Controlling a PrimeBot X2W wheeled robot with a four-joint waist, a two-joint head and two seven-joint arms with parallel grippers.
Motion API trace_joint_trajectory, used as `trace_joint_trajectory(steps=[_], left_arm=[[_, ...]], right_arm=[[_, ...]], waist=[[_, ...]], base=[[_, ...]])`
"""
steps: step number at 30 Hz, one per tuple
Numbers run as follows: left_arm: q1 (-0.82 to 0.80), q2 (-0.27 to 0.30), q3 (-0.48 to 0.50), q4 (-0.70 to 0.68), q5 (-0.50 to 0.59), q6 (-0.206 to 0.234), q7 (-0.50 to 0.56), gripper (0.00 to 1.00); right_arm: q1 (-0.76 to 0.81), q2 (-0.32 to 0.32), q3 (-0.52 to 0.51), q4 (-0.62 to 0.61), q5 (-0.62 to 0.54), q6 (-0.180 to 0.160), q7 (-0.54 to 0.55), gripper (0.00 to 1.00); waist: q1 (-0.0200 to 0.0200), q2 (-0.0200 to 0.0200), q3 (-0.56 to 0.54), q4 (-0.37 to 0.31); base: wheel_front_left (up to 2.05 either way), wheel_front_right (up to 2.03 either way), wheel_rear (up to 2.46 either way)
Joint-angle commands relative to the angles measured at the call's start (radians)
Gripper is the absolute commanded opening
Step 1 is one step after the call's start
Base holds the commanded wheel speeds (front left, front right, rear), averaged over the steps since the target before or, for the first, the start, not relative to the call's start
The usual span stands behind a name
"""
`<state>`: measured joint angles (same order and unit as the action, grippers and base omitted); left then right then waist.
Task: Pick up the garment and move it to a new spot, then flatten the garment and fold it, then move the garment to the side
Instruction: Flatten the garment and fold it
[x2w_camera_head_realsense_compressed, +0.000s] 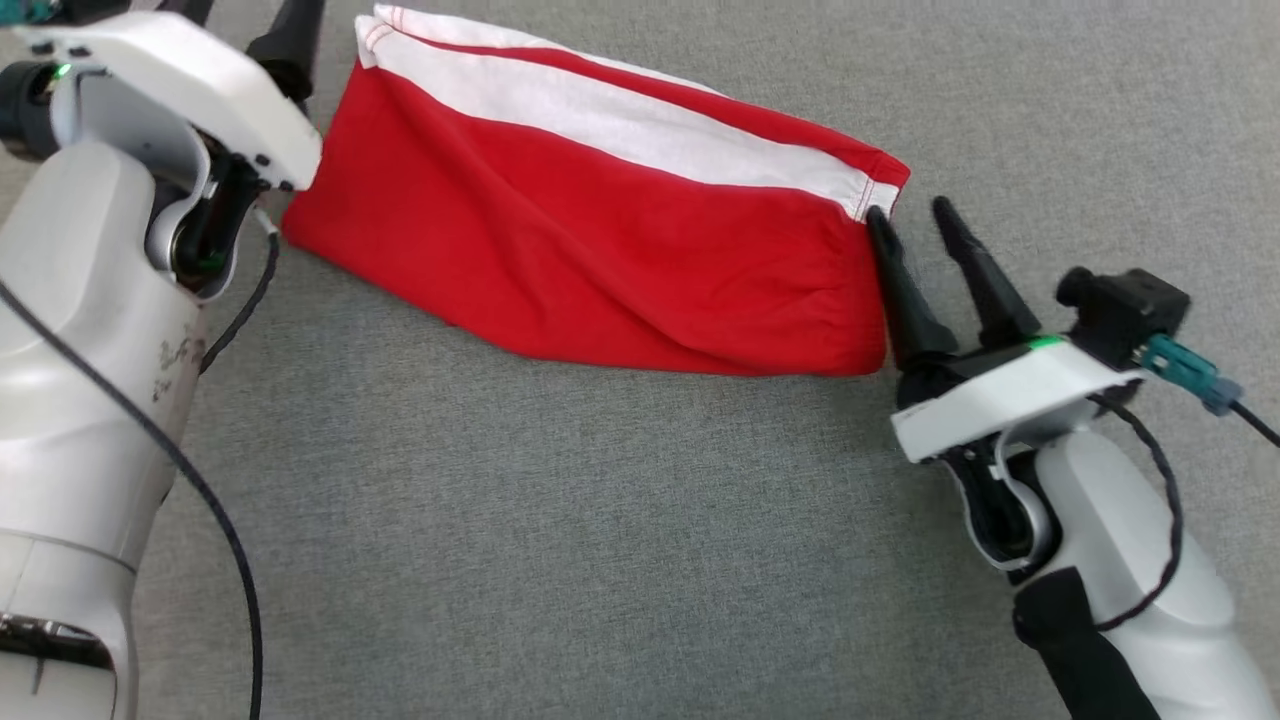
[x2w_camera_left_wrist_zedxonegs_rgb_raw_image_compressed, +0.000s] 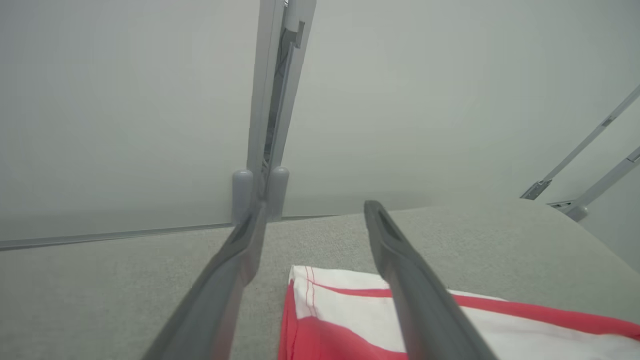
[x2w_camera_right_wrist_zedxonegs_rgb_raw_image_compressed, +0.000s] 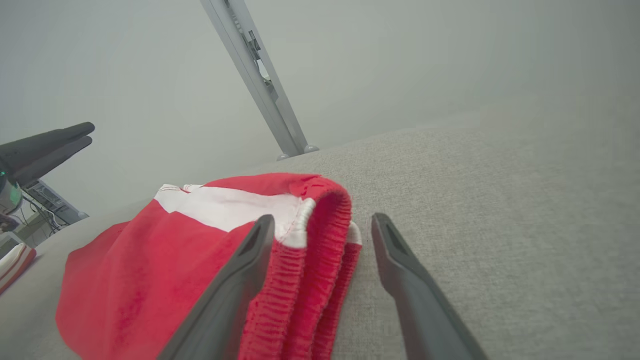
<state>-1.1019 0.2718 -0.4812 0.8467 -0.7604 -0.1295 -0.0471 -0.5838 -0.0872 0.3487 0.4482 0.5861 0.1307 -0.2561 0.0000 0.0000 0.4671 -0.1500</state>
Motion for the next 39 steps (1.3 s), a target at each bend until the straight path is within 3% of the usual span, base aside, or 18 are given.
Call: trace_joint_trajectory(steps=[1,5,10,14,19,27,31,39], left_arm=[[0.021,0.017,0.003,0.008,0.012,0.000,-0.057,1.00],[0.072,0.021,0.018,-0.001,0.039,0.038,-0.179,1.00],[0.151,0.025,0.064,-0.081,0.065,0.088,-0.214,1.00],[0.296,0.030,0.187,-0.292,0.147,0.148,-0.215,1.00],[0.498,-0.018,0.319,-0.532,0.270,0.192,-0.216,1.00],[0.731,-0.119,0.428,-0.736,0.434,0.171,-0.216,1.00],[0.810,-0.155,0.417,-0.739,0.486,0.161,-0.216,1.00],[0.848,-0.174,0.386,-0.660,0.528,0.151,-0.216,1.00]], right_arm=[[0.026,-0.016,-0.023,-0.018,-0.019,0.000,-0.009,1.00],[0.093,-0.030,-0.106,-0.082,-0.085,0.000,-0.012,1.00],[0.162,-0.019,-0.195,-0.163,-0.167,0.000,-0.011,1.00],[0.213,-0.005,-0.269,-0.221,-0.254,0.000,-0.010,1.00],[0.255,0.011,-0.324,-0.256,-0.322,0.000,-0.011,1.00],[0.284,0.024,-0.335,-0.260,-0.388,0.000,-0.011,1.00],[0.299,0.027,-0.334,-0.249,-0.404,0.000,-0.011,1.00],[0.355,0.033,-0.367,-0.242,-0.418,0.000,-0.010,1.00]], waist=[[0.0000,0.0000,-0.018,0.013],[0.0000,0.0000,-0.053,0.041],[0.0000,0.0000,-0.088,0.073],[0.0000,0.0000,-0.118,0.103],[0.0000,0.0000,-0.149,0.128],[0.0000,0.0000,-0.188,0.138],[0.0000,0.0000,-0.208,0.138],[0.0000,0.0000,-0.221,0.140]], base=[[0.00,0.00,0.00],[0.00,0.00,0.00],[0.00,0.00,0.00],[0.00,0.00,0.00],[0.00,0.00,0.00],[0.00,0.00,0.00],[0.00,0.00,0.00],[0.00,0.00,0.00]])
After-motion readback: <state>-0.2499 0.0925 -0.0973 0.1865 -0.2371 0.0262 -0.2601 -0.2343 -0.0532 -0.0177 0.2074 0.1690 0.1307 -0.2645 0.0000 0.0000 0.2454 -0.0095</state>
